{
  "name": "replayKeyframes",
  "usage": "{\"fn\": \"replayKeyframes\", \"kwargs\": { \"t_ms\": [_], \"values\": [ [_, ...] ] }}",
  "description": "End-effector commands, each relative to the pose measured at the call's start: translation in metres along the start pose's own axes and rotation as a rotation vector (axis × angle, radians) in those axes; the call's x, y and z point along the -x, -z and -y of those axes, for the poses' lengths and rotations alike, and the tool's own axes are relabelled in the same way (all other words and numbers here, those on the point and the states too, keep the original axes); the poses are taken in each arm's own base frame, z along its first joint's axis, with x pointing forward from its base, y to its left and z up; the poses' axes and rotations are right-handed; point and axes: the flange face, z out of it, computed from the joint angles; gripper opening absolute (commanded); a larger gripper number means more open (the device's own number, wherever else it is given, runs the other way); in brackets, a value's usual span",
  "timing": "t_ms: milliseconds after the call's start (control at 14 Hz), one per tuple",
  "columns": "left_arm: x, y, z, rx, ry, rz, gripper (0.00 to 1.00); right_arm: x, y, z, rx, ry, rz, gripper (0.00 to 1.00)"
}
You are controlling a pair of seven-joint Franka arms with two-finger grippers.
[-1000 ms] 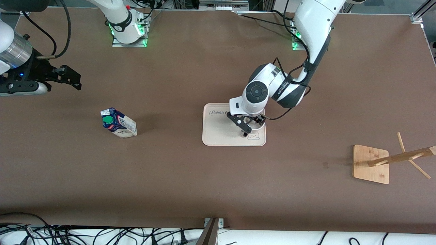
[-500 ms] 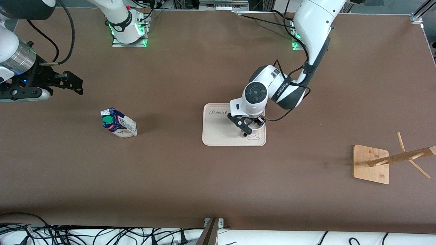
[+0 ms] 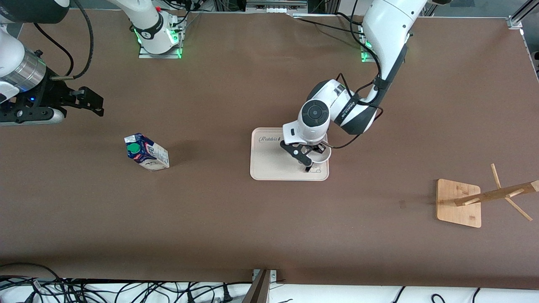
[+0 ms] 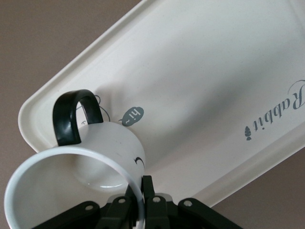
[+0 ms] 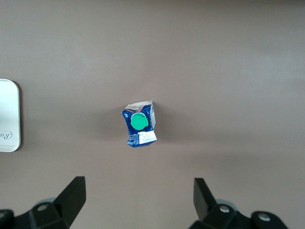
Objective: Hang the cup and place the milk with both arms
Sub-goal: 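Grasp the white mug rim with the left gripper, then lift the mug and carry it to the wooden stand with the left gripper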
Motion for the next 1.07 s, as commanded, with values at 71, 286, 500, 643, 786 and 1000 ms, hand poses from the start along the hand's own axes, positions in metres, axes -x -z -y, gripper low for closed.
{"fn": "replayKeyframes", "kwargs": {
  "t_ms": [71,286,500,643,786,1000],
  "values": [
    [-0.006,0.037,0.000,-0.018,0.014,-0.047,0.00,0.004,0.009,0.008,-0.002,0.001,0.002,1.00],
    [-0.005,0.111,0.007,-0.038,0.024,-0.151,0.00,0.004,0.009,0.007,-0.010,0.004,0.002,1.00],
    [0.016,0.202,0.035,-0.080,0.059,-0.282,0.00,0.005,0.011,0.004,-0.011,0.000,-0.002,1.00],
    [0.039,0.244,0.089,-0.084,0.157,-0.323,0.00,0.005,0.011,0.004,-0.010,0.001,-0.002,1.00],
    [0.062,0.265,0.143,-0.061,0.258,-0.321,0.00,0.003,0.011,0.001,-0.010,-0.005,-0.002,1.00],
    [0.090,0.279,0.219,-0.025,0.339,-0.349,0.00,0.002,0.011,0.001,-0.008,-0.006,-0.005,1.00]
  ]
}}
